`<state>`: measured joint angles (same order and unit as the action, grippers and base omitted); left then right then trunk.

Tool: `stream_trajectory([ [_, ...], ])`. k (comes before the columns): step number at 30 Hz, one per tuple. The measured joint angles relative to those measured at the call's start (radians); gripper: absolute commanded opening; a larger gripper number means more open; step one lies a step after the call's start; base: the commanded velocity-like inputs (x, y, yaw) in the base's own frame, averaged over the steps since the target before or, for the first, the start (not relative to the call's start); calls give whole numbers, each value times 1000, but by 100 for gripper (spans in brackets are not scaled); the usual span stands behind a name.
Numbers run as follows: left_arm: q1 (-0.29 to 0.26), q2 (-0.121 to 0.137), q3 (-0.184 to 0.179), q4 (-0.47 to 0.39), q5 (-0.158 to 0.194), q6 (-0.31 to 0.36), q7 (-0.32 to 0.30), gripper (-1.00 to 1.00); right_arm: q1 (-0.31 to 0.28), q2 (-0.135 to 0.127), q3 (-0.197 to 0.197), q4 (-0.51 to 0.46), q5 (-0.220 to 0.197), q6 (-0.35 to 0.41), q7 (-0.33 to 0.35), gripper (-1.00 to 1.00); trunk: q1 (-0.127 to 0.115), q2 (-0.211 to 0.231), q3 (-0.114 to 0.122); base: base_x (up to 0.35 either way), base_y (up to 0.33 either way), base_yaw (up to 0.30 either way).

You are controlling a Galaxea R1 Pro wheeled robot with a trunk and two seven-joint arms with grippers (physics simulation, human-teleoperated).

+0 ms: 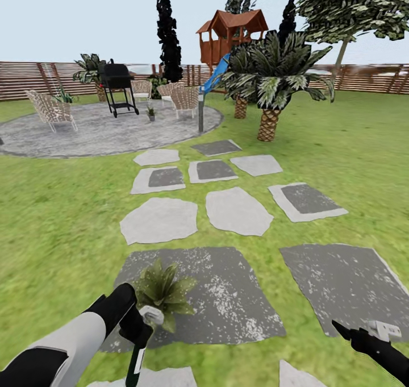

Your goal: Pick up the pesticide atomizer in the garden and spray insectifuge to fully cover both potted plants in the garden.

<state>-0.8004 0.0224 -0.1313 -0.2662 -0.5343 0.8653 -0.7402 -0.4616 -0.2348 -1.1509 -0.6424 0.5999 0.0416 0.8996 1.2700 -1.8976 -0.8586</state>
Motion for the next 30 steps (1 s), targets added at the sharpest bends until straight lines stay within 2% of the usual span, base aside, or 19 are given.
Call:
stream_trajectory([
  [5,0,-1,0,0,0,0,0,-100,0,1,0,0,0,0,0,100,0,0,0,249,-222,112],
  [11,0,-2,0,0,0,1,0,-100,0,0,0,1,0,0,0,100,0,0,0,45,-43,238],
  [15,0,-2,0,2,-1,0,0,-100,0,0,0,0,0,0,0,100,0,0,0,21,-14,34],
  [20,0,-8,-4,4,-4,5,-3,-100,0,0,0,0,0,0,0,100,0,0,0,213,-183,2],
  [24,0,-26,-12,3,1,14,-4,-100,0,0,0,0,0,0,0,100,0,0,0,39,-35,0],
  [28,0,-40,-12,0,1,72,-5,-100,0,0,0,0,0,0,0,100,0,0,0,3,-3,0],
  [30,0,-41,-13,0,0,79,-5,-100,0,0,0,0,0,0,0,100,0,0,0,0,0,0],
])
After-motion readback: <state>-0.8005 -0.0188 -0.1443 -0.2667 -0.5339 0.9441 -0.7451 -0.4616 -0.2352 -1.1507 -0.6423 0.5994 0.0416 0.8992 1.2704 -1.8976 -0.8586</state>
